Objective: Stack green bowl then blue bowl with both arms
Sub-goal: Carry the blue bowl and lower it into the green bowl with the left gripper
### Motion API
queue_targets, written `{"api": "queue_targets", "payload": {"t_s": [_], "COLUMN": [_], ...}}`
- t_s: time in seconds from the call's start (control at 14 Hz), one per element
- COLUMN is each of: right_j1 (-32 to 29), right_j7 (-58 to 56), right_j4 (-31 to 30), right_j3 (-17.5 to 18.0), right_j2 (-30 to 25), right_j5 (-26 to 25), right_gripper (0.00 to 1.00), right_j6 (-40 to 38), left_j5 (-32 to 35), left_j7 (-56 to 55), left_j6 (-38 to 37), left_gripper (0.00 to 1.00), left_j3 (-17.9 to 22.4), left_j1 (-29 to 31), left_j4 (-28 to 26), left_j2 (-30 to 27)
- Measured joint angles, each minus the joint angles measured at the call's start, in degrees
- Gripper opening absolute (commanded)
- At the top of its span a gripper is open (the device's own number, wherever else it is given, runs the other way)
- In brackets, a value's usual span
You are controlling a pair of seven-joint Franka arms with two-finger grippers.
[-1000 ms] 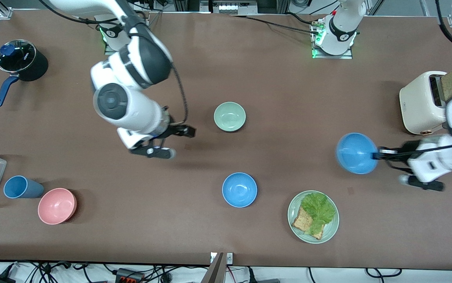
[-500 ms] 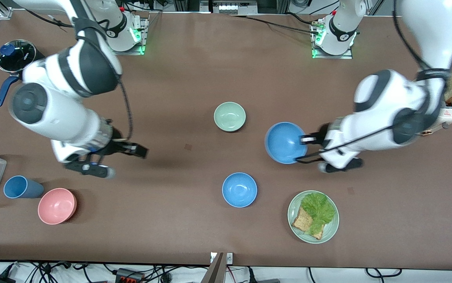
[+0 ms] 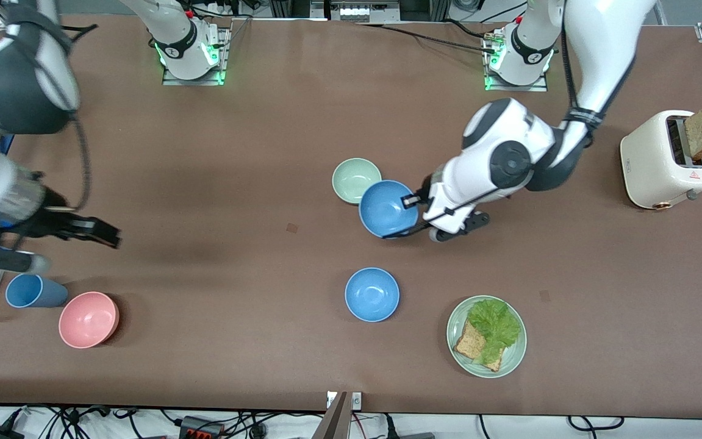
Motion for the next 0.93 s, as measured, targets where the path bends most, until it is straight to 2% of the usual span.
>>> {"api": "queue_targets", "payload": {"t_s": [0.29,0.64,0.93], "right_j1": [-4.25,-4.81,-3.84], "right_j7": [-11.03,-12.56,-12.56], "right_j4": [-0.14,-0.34,-2.37], "right_j3": [-2.03,-3.79,-4.63], "right_j2": [-2.43,-5.7,-6.97], "right_j5": [0.62,0.76,0.81], "right_gripper": [1.0,1.0,1.0], "right_j6": [-2.84,-7.39,-7.53], "left_j5": [0.0,0.0,0.51], "left_j7": [-4.15,-4.67,-4.67], "left_j6": [4.89,10.37,12.86], "left_gripper": [0.0,0.0,0.0], "left_j3": [-1.97,-2.17,-2.19], "left_j1": [-2.23,-4.05,-5.15], "left_j4": [-5.36,-10.55,-13.24], "left_j2": [-0.88,-1.28,-1.28]}}
